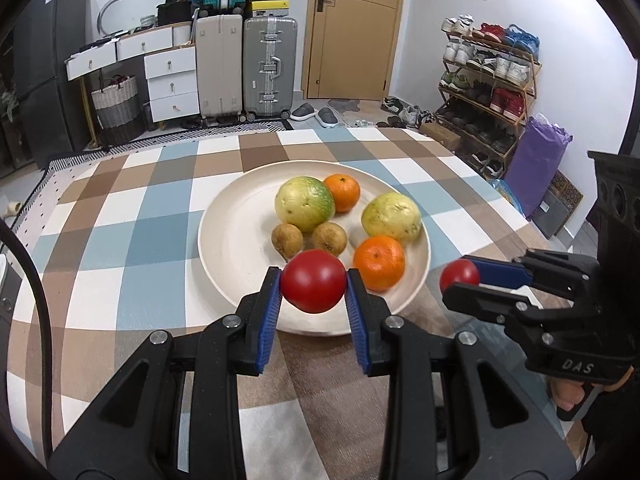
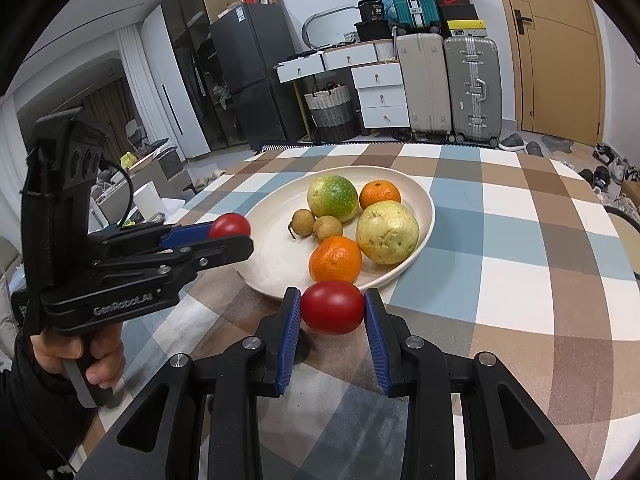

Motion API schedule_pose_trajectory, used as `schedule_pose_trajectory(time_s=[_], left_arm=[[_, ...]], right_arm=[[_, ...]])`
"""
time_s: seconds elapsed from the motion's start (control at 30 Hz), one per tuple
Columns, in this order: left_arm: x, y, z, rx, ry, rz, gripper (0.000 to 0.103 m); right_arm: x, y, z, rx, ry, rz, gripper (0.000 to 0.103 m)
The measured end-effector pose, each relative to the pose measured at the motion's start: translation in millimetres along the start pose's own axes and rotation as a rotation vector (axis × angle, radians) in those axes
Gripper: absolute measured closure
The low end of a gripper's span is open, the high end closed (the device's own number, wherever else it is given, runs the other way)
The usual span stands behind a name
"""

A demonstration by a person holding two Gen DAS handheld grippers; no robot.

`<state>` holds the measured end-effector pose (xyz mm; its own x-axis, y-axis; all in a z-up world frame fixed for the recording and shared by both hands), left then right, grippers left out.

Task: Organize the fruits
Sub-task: 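Carry both tomatoes onto the plate and open both grippers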

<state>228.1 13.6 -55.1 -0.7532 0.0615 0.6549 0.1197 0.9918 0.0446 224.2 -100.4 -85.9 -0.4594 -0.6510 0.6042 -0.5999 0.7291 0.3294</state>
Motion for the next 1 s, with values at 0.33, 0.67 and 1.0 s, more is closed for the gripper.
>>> schedule_pose_trajectory(time_s=[0.33, 0.67, 1.0], left_arm=[[-9, 16, -4, 0.019, 0.004, -0.035, 0.074], [-21, 23, 1, 0.028, 0.018, -0.056, 0.074], [-24, 31, 5, 0.058, 0.025, -0.070, 0.074]], right_arm=[[-13, 12, -11, 0.025, 0.001, 0.011, 0.070], [-37, 22, -22, 0.051, 0.028, 0.018, 0.070], [-44, 27, -26, 0.082, 0.007, 0.029, 0.070]])
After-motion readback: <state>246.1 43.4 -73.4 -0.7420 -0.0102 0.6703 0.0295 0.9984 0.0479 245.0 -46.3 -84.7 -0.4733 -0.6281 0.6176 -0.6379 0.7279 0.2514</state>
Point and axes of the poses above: each gripper's, at about its wrist camera, not at the fingertips, and x roughly against the way its jaws point, y to its left, z to its underside, the point moved 7 cm from there along -x, roughly the way its jaws point, and after that the axes turned 11 degrees about -x, right-handed, at the moved point
